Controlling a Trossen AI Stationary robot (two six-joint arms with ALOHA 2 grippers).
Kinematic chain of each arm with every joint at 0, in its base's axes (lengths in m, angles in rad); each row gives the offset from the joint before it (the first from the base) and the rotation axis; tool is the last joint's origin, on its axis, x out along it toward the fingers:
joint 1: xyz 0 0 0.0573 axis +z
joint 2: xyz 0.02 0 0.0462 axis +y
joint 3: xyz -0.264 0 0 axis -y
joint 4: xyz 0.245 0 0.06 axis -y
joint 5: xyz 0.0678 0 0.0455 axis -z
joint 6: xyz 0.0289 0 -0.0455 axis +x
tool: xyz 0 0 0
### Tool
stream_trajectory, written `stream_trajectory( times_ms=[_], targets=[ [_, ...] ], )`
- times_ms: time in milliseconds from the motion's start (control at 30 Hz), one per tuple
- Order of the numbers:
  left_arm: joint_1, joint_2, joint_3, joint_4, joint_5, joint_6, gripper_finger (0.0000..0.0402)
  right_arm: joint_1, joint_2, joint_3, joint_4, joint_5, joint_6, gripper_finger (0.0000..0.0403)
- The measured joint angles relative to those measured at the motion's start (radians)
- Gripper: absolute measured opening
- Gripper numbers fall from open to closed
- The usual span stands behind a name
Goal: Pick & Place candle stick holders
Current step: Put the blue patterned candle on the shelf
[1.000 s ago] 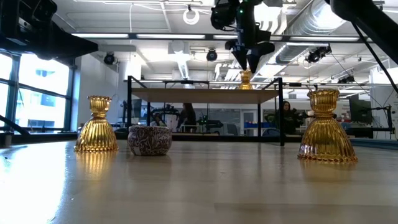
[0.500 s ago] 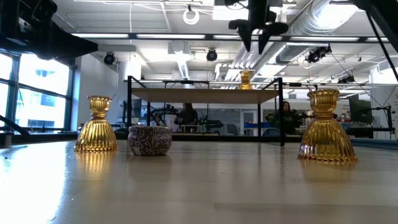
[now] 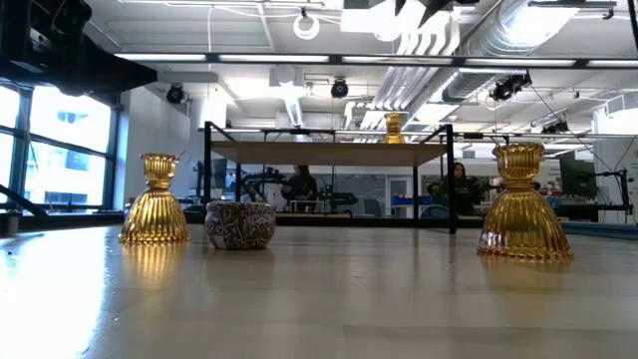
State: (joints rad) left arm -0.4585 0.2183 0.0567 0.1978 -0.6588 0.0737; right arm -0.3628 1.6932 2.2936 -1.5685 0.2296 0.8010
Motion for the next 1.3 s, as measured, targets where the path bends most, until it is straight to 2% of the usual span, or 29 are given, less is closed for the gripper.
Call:
stream_trajectory(
  times_ms=[100,200,733,833,933,1100,1167,1300],
  targets=[
    [0.0,0.0,0.0,0.0,0.0,0.0,0.0004,0.017,-0.028,0.0,0.013,-0.124,-0.214,0.0217],
    [0.0,0.0,0.0,0.0,0.0,0.0,0.0004,0.028,-0.049,0.0,0.019,-0.186,-0.305,0.0217],
    [0.0,0.0,0.0,0.0,0.0,0.0,0.0004,0.038,-0.057,0.0,0.026,-0.191,-0.304,0.0217],
    [0.0,0.0,0.0,0.0,0.0,0.0,0.0004,0.038,-0.057,0.0,0.099,-0.146,-0.252,0.0217],
    [0.0,0.0,0.0,0.002,0.0,-0.001,0.0004,0.041,-0.057,0.0,0.155,-0.149,-0.254,0.0217],
    [0.0,0.0,0.0,0.026,0.076,-0.171,0.0004,0.102,-0.057,0.0,0.191,-0.227,-0.372,0.0217],
    [0.0,0.0,0.0,0.041,0.093,-0.226,0.0004,0.142,-0.056,0.0,0.198,-0.202,-0.446,0.0217],
    [0.0,0.0,0.0,0.048,0.081,-0.246,0.0004,0.23,-0.057,-0.024,0.242,-0.05,-0.572,0.0217]
  ],
)
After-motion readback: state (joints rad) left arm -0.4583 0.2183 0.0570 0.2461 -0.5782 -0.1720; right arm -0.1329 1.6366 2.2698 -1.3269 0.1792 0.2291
